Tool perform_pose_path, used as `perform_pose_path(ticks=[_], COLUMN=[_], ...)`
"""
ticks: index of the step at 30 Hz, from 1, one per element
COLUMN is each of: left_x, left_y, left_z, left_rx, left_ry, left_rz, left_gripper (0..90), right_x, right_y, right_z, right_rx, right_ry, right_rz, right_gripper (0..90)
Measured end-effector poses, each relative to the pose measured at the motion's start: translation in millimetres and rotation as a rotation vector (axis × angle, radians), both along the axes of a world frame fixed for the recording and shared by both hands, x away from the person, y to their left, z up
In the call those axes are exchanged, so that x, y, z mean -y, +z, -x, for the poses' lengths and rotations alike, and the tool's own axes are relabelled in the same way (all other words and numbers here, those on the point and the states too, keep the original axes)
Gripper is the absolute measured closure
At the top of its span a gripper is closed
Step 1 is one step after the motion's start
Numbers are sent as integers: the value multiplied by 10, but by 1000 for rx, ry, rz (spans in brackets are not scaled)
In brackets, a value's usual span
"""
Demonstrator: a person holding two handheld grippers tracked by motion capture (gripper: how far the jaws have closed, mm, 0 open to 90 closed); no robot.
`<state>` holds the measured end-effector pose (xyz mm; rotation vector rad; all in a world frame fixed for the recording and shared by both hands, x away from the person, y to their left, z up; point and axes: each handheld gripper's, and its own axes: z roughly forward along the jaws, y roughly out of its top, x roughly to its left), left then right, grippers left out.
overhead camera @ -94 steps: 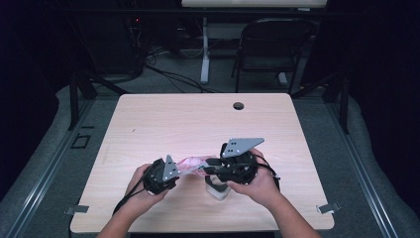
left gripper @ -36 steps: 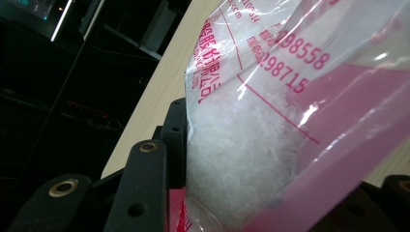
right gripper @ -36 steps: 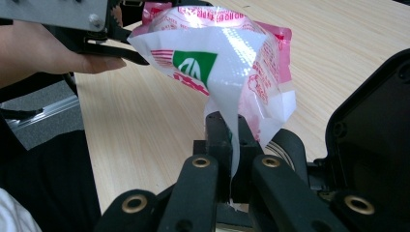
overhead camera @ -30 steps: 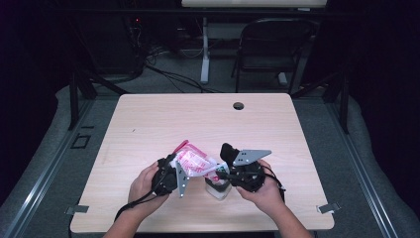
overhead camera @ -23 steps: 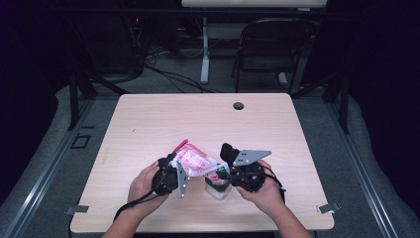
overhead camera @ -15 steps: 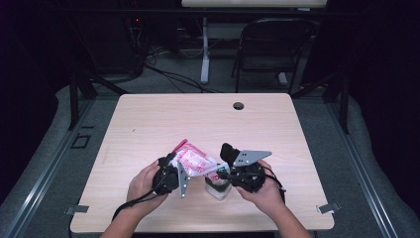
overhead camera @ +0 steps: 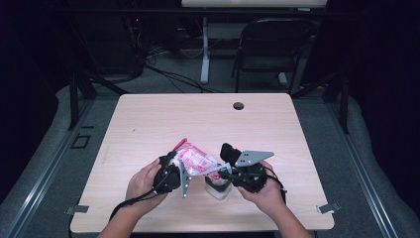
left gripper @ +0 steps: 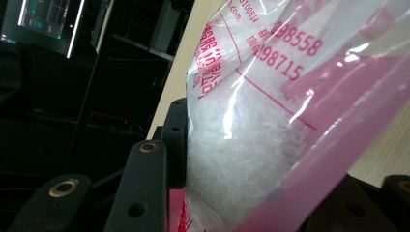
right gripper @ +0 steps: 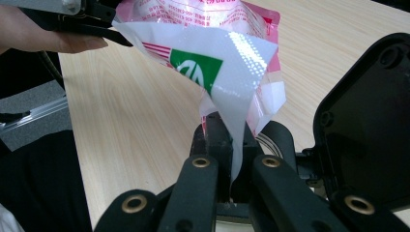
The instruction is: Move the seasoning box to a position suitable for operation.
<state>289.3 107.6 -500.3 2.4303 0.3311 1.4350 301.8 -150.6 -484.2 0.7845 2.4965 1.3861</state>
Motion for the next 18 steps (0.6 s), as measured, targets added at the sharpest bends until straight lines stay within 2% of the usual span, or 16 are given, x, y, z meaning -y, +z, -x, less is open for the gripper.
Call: perform_pose_path(ticks=[18], left_x=[39], left_y=[69], left_z=[21], left_rx=[37], left_ry=[-5], left_rz=[-29], left_gripper=[646], right_x=[36], right_y=[-32], right_z=[-7], right_rx=[1], right_ry=[-10], right_rz=[-10], right_gripper=[900])
